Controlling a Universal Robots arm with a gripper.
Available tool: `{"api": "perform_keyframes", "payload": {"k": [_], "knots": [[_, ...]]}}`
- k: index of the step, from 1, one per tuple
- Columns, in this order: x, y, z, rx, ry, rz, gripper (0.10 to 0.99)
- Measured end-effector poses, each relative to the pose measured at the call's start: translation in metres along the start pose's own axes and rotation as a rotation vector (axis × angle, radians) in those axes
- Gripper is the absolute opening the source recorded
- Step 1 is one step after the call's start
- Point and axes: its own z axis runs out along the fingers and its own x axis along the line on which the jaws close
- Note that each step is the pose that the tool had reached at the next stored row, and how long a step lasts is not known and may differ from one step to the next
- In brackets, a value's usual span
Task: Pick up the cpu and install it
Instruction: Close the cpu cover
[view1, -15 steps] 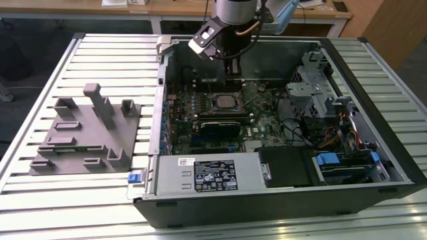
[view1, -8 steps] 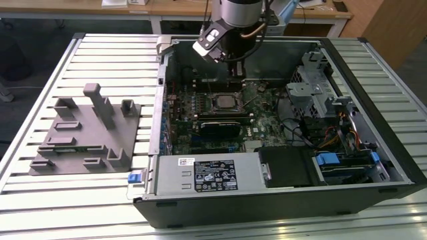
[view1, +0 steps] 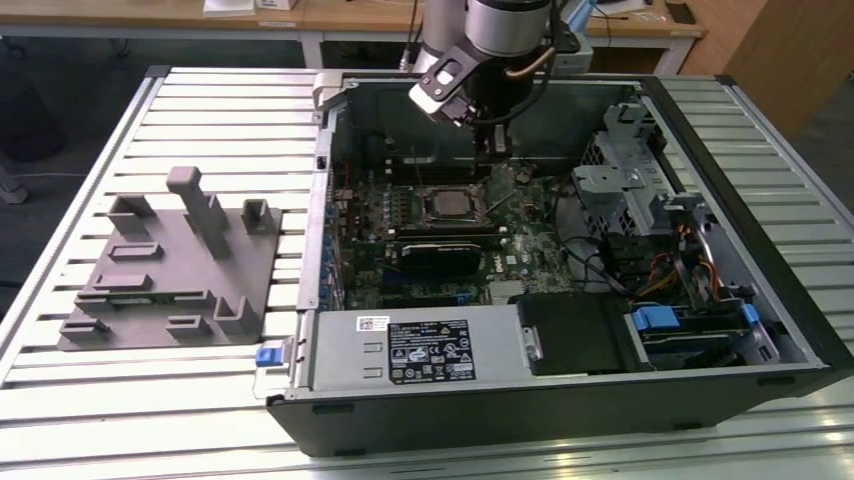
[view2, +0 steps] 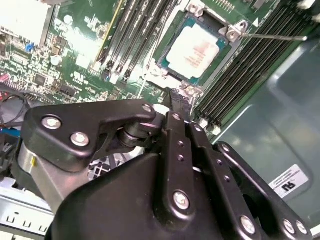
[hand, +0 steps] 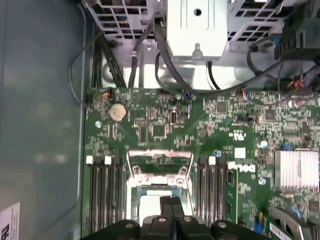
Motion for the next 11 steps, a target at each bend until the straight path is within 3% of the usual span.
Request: {"api": "perform_keyframes", "payload": {"k": [3, 11], "knots": [[0.0000, 0.0035, 0.0009, 0.000, 0.0002, -0.005, 0.106], [0.0021, 0.0230, 0.0031, 0.000, 0.0003, -0.006, 0.106]]}}
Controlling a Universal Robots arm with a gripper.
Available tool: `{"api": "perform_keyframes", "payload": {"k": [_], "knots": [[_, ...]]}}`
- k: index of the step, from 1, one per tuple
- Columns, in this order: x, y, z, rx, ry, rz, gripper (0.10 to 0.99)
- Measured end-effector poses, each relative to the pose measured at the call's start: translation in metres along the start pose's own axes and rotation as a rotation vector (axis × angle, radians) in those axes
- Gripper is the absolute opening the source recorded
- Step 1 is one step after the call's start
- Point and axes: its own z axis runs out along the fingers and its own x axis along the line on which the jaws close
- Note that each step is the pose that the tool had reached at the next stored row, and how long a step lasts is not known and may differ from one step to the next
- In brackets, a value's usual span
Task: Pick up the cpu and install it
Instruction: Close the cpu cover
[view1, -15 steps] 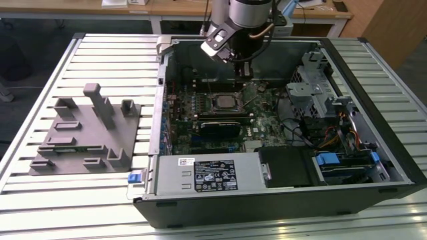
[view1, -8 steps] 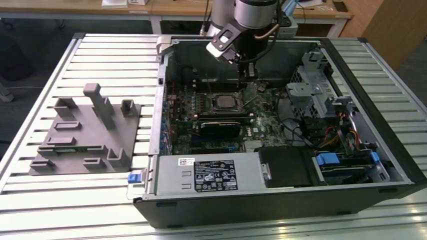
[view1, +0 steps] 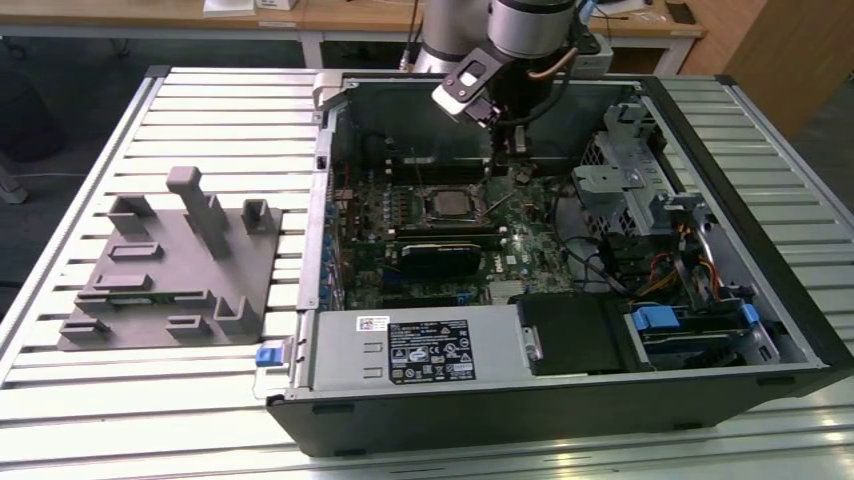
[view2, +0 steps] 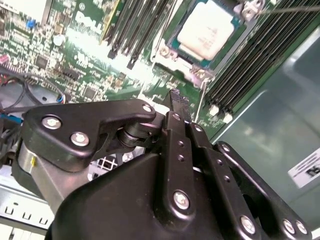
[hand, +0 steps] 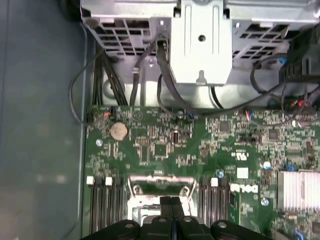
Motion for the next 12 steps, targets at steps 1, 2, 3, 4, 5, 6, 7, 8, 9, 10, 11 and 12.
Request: {"api": "perform_keyframes", "payload": {"k": [1, 2, 3, 4, 5, 6, 7, 8, 9, 10, 11, 12], "knots": [[0.0001, 0.0017, 0.0002, 0.000, 0.0000, 0.000, 0.106], [0.0004, 0.0031, 0.0003, 0.000, -0.0001, 0.000, 0.106], [0.0006, 0.0044, 0.0004, 0.000, -0.0001, 0.000, 0.106], [0.0008, 0.0056, 0.0005, 0.000, -0.0001, 0.000, 0.106], [0.0011, 0.0070, 0.0007, 0.000, -0.0001, 0.000, 0.106], [0.0012, 0.0085, 0.0008, 0.000, 0.0000, 0.000, 0.106], [0.0013, 0.0099, 0.0009, 0.000, 0.0000, 0.000, 0.106], [0.0016, 0.0114, 0.0010, 0.000, 0.0000, 0.000, 0.106], [0.0019, 0.0129, 0.0012, 0.000, 0.0000, 0.000, 0.106], [0.0023, 0.0145, 0.0013, 0.000, -0.0001, 0.000, 0.106], [0.0029, 0.0165, 0.0015, 0.000, -0.0001, 0.000, 0.106], [0.0037, 0.0182, 0.0018, 0.000, -0.0001, 0.000, 0.106]]}}
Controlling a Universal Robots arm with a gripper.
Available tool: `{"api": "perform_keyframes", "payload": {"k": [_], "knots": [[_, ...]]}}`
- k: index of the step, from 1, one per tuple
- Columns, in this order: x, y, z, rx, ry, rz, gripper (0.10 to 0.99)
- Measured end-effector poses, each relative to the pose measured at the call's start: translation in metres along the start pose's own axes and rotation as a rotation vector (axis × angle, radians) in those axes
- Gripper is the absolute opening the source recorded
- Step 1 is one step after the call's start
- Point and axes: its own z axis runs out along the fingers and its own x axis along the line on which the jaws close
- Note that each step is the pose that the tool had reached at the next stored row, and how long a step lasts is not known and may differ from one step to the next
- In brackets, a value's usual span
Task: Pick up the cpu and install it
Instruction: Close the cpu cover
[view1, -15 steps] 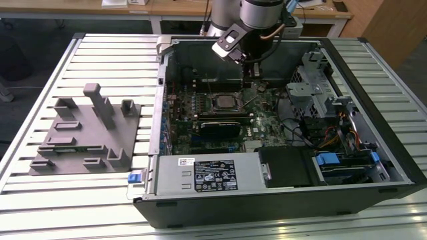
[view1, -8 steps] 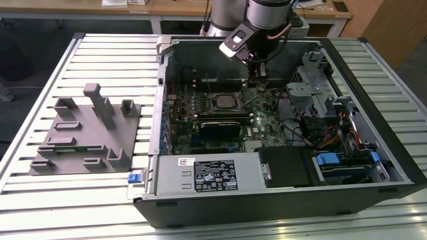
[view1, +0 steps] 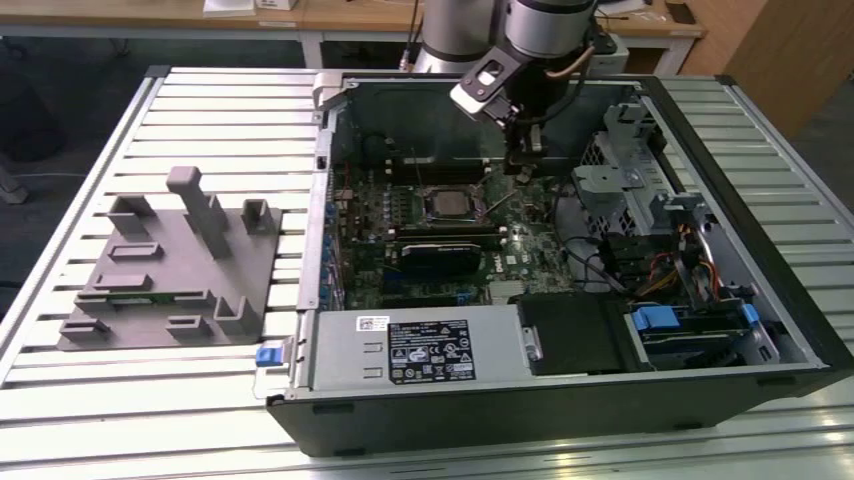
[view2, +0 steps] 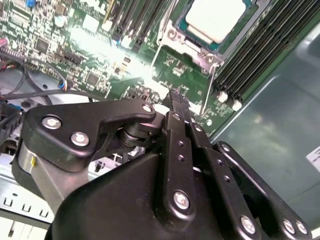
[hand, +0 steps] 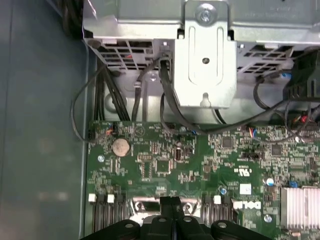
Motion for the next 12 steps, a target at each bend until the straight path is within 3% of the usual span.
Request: {"api": "perform_keyframes", "payload": {"k": [12], "knots": [[0.0073, 0.0137, 0.0050, 0.000, 0.0001, 0.000, 0.106]]}}
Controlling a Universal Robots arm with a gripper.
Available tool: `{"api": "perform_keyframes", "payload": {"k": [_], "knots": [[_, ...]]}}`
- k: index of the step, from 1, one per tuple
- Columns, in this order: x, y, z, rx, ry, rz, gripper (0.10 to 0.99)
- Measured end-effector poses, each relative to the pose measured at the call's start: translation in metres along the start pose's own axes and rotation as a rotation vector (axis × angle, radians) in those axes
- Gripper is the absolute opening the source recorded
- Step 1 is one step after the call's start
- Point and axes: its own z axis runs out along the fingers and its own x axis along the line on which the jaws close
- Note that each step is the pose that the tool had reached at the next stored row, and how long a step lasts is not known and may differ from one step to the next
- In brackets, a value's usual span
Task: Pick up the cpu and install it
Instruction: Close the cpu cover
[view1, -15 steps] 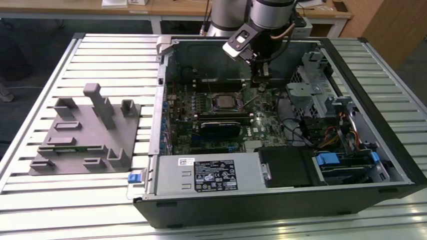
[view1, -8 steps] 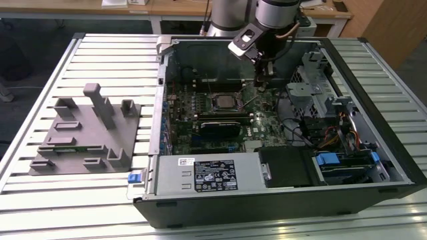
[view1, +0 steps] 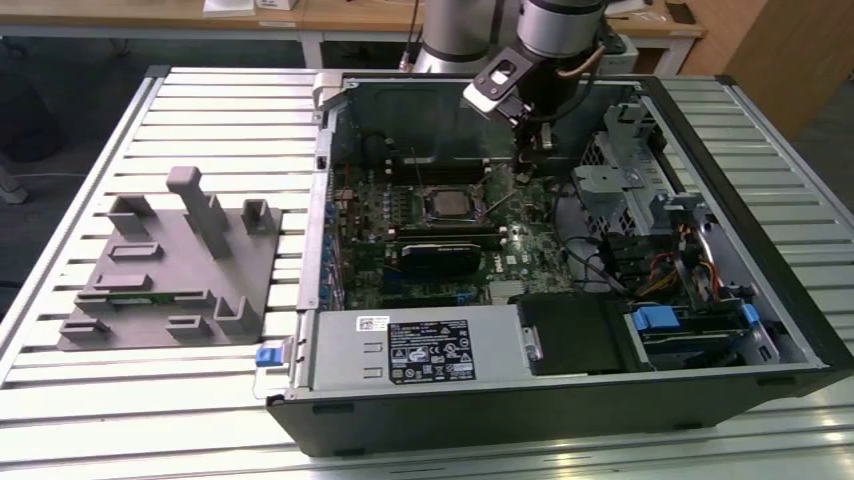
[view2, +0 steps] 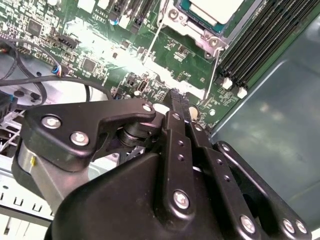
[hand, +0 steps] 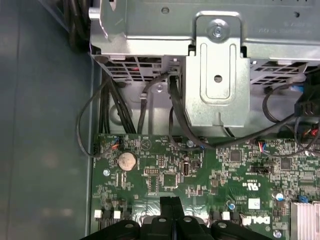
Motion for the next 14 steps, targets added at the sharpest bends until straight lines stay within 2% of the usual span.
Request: {"api": "perform_keyframes", "payload": {"k": [5, 14], "knots": [[0.0003, 0.0037, 0.0026, 0.000, -0.0002, 0.000, 0.106], [0.0001, 0.0042, 0.0132, 0.000, -0.0001, 0.000, 0.106]]}}
